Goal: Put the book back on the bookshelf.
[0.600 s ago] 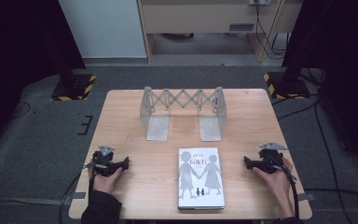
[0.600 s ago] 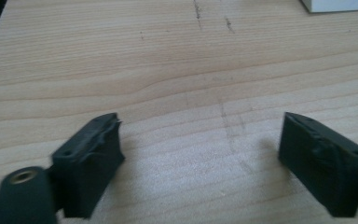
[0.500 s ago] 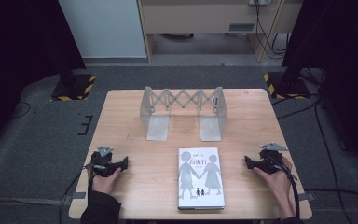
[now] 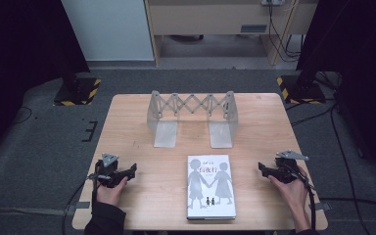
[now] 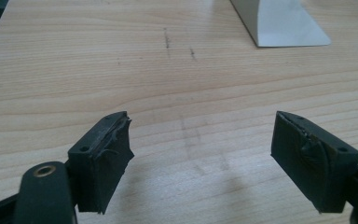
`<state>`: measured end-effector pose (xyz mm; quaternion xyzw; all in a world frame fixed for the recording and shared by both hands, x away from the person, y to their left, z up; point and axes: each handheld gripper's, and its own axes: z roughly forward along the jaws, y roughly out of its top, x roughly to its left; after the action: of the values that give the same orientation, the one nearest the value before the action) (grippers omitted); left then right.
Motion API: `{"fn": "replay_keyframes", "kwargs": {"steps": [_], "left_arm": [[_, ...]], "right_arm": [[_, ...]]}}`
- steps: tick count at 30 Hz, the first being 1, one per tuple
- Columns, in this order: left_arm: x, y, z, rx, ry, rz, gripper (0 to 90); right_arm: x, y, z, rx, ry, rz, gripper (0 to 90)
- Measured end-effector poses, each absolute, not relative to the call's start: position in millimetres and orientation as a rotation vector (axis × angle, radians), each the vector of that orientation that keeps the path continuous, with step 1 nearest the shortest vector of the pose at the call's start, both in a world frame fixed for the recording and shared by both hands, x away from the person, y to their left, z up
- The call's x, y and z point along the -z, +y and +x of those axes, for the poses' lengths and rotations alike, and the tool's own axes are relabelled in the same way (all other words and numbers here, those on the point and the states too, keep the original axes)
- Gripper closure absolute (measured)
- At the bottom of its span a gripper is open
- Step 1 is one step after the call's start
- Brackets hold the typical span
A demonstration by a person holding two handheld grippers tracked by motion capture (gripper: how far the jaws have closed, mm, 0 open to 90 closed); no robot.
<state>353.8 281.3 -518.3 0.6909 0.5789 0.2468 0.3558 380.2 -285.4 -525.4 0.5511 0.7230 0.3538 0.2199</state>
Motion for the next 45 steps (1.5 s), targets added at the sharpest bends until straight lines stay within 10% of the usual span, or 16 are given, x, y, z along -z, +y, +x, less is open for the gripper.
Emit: {"fn": "replay_keyframes", "kwargs": {"steps": [45], "left_arm": [[493.5,216.6,329.8,-0.461,1.206,1.814,25.3]], "right_arm": [[485.3,-238.0,362.1,-1.245,2.055,1.388,21.7]]}}
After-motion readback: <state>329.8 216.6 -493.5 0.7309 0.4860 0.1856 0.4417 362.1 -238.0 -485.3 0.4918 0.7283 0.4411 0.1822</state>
